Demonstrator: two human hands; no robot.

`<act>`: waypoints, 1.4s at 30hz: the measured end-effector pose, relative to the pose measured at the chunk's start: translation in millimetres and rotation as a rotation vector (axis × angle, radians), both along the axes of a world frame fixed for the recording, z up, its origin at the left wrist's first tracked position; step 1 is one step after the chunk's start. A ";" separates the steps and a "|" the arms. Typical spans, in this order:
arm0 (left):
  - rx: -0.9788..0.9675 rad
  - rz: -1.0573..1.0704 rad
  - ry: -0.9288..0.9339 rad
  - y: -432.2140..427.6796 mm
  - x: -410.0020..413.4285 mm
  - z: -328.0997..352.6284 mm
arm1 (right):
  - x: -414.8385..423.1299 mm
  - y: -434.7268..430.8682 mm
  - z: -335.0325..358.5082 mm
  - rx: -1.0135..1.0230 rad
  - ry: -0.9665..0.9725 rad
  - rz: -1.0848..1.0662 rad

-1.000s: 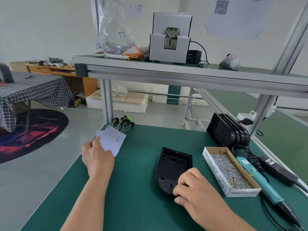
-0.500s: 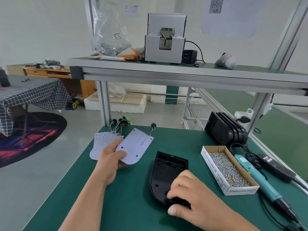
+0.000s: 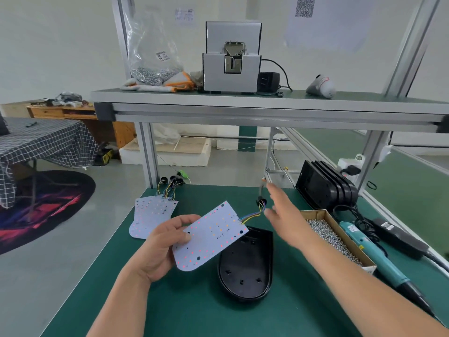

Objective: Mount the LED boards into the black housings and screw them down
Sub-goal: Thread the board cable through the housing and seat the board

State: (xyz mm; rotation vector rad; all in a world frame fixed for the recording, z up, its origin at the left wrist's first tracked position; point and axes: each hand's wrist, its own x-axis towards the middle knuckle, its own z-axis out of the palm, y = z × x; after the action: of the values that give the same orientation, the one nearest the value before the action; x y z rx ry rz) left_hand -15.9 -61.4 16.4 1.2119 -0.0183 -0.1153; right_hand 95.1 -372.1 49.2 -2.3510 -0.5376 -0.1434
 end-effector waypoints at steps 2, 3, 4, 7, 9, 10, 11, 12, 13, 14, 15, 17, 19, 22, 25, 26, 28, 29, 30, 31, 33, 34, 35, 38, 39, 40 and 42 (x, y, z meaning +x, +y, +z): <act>-0.031 0.003 -0.007 -0.7 -0.5 0.0 | 19.7 5.7 -1.9 -0.056 -0.021 0.019; -0.049 0.003 -0.013 -0.6 -0.8 0.3 | 26.2 7.2 -4.7 -0.081 -0.019 0.019; -0.065 -0.002 -0.020 -0.4 -1.0 0.9 | 30.3 8.0 -8.4 -0.098 -0.027 0.016; -0.097 -0.023 -0.032 -0.8 -0.7 2.2 | 29.6 7.6 -17.7 -0.161 -0.056 0.036; -0.104 -0.035 -0.034 -1.2 1.6 1.8 | 25.0 10.3 -19.9 -0.172 -0.063 0.070; -0.105 -0.046 -0.035 -2.0 2.9 1.3 | 22.8 12.0 -20.4 -0.169 -0.068 0.079; -0.110 -0.055 -0.041 -2.7 4.0 0.8 | 20.5 13.6 -20.4 -0.170 -0.073 0.079; -0.120 -0.056 -0.048 -3.5 4.9 0.5 | 18.2 15.0 -19.6 -0.173 -0.081 0.078; -0.134 -0.053 -0.051 -3.8 5.5 0.8 | 15.8 15.7 -18.6 -0.164 -0.081 0.074; -0.146 -0.050 -0.052 -4.5 5.8 1.0 | 13.0 15.9 -17.9 -0.135 -0.074 0.068; -0.150 -0.046 -0.054 -5.6 5.8 1.2 | 10.1 16.0 -17.2 -0.079 -0.067 0.063; -0.107 -0.025 -0.041 -10.6 5.6 2.1 | 4.4 17.4 -16.2 0.054 -0.062 0.058; -0.062 0.012 -0.015 -17.0 5.7 3.4 | -1.6 22.4 -13.9 0.100 -0.054 0.059; -0.066 0.046 0.017 -24.7 5.7 5.6 | -13.2 35.7 -8.6 0.028 -0.069 0.108; -0.047 0.022 0.020 -29.5 5.8 6.4 | -26.4 51.5 -4.1 -0.083 -0.140 0.182; -0.029 0.013 0.018 -31.0 5.6 6.8 | -30.4 56.4 -2.8 -0.087 -0.151 0.212; -0.013 0.012 0.015 -32.7 4.9 7.1 | -37.4 64.4 0.7 -0.064 -0.153 0.271; -0.022 0.018 0.009 -32.7 4.5 7.2 | -40.0 67.4 3.1 -0.052 -0.149 0.295; -0.042 0.027 0.002 -32.2 4.4 7.2 | -42.3 69.6 5.8 -0.049 -0.138 0.318; -0.068 0.034 -0.006 -31.2 4.3 7.7 | -44.1 71.5 7.8 -0.055 -0.124 0.343; -0.110 0.042 -0.018 -29.6 4.8 8.4 | -46.7 74.5 10.3 -0.072 -0.119 0.381; -0.121 0.037 -0.024 -29.6 5.3 7.9 | -47.5 75.1 11.6 -0.066 -0.109 0.374; -0.126 0.032 -0.031 -30.1 5.4 7.4 | -48.0 75.2 13.1 -0.047 -0.085 0.350; -0.126 0.029 -0.043 -32.3 6.4 5.7 | -49.1 75.0 16.5 0.024 -0.036 0.261; -0.134 0.033 -0.046 -32.4 7.2 5.2 | -50.5 75.7 16.9 0.022 -0.041 0.254; -0.147 0.035 -0.050 -32.4 7.8 4.9 | -52.2 76.4 16.5 0.008 -0.055 0.255; -0.176 0.044 -0.057 -32.0 9.0 5.3 | -54.3 78.2 13.9 -0.073 -0.120 0.246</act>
State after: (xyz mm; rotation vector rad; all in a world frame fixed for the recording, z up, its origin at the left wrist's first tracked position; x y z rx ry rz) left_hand -6.9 -93.3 21.7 1.0391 -0.0501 -0.0397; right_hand 40.8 -293.9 63.1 -2.3344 -0.8986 -0.1537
